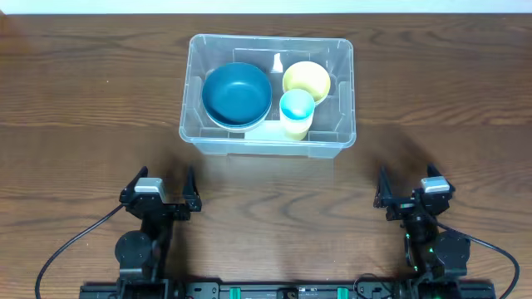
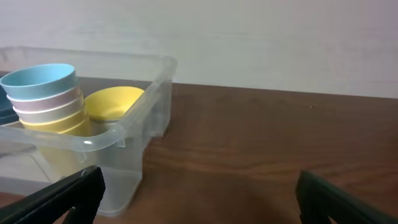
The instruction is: Pack container
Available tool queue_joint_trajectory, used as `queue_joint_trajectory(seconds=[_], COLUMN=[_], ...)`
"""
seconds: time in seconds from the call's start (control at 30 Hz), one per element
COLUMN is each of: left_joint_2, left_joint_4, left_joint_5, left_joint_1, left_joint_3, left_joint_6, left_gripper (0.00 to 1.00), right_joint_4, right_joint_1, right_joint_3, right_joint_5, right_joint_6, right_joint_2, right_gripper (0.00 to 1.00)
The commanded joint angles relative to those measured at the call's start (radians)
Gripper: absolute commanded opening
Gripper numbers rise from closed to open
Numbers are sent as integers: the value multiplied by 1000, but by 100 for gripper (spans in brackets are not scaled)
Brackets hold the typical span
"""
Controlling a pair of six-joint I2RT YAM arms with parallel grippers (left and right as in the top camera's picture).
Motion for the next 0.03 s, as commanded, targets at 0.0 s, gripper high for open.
queue_joint_trajectory(seconds=[0.0], left_joint_2=[-5], left_joint_4=[-33], left_joint_5=[11], left_joint_1=[-4], left_joint_3=[-18], left_joint_6=[10], left_gripper=[98], right_joint_4=[-5], right_joint_1=[-6], right_joint_3=[-2], right_joint_5=[-1], right_joint_6=[-11], right_joint_2=[-5], right_gripper=[99])
